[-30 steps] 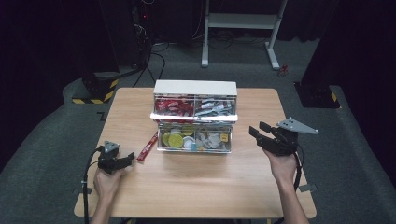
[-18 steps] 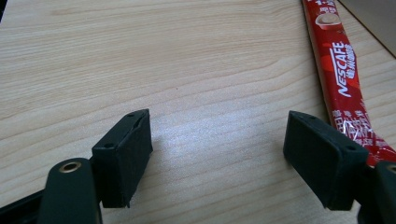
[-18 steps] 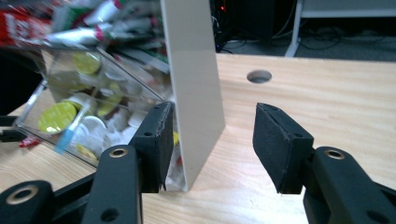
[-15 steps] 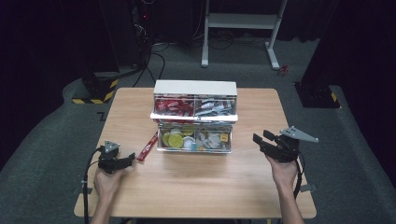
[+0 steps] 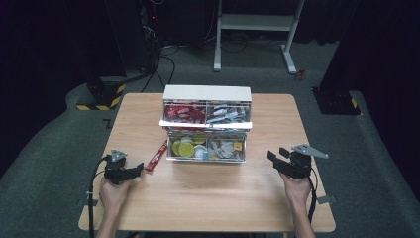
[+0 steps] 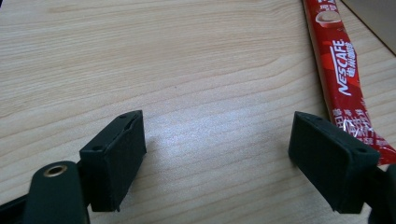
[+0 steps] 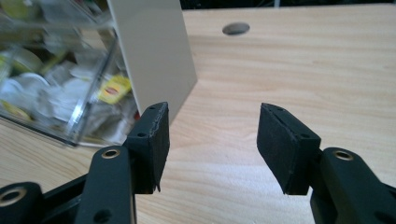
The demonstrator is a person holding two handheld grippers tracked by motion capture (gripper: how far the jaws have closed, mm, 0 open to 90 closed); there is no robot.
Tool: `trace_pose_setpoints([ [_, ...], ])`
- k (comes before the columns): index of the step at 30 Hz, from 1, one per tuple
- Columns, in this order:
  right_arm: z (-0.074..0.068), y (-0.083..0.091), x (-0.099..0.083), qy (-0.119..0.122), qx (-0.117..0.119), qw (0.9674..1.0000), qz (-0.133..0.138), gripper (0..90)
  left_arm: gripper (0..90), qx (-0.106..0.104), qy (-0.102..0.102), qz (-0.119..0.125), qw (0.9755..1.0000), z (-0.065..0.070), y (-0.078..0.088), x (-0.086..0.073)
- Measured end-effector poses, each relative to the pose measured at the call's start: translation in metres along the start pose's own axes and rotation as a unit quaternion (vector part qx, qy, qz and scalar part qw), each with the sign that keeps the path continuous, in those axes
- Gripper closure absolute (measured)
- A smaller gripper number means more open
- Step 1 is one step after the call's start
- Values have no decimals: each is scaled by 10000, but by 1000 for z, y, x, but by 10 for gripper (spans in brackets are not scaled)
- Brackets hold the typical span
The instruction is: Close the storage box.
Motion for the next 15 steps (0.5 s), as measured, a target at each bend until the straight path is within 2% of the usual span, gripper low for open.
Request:
trace_pose_setpoints([
  [7, 1, -20, -14, 107, -253, 9991, -326, 427, 184, -1, -18, -4, 10000, 0, 0, 0],
  [11, 1, -26, -19, 117, -355, 9984, -432, 425, 181, -3, -25, -5, 10000, 0, 0, 0],
  [15, 2, -34, -25, 237, -522, 9969, -547, 421, 180, -4, -30, -8, 10000, 0, 0, 0],
])
Point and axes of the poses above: each handheld gripper's, and its own axes: y roughly backward along the jaws, x roughly out of its top, z roughly to its right, the point moved 2 cm from there along -y, roughly forward along the jaws, and after that the axes turned 11 degrees about -x, right-handed, at the moved point
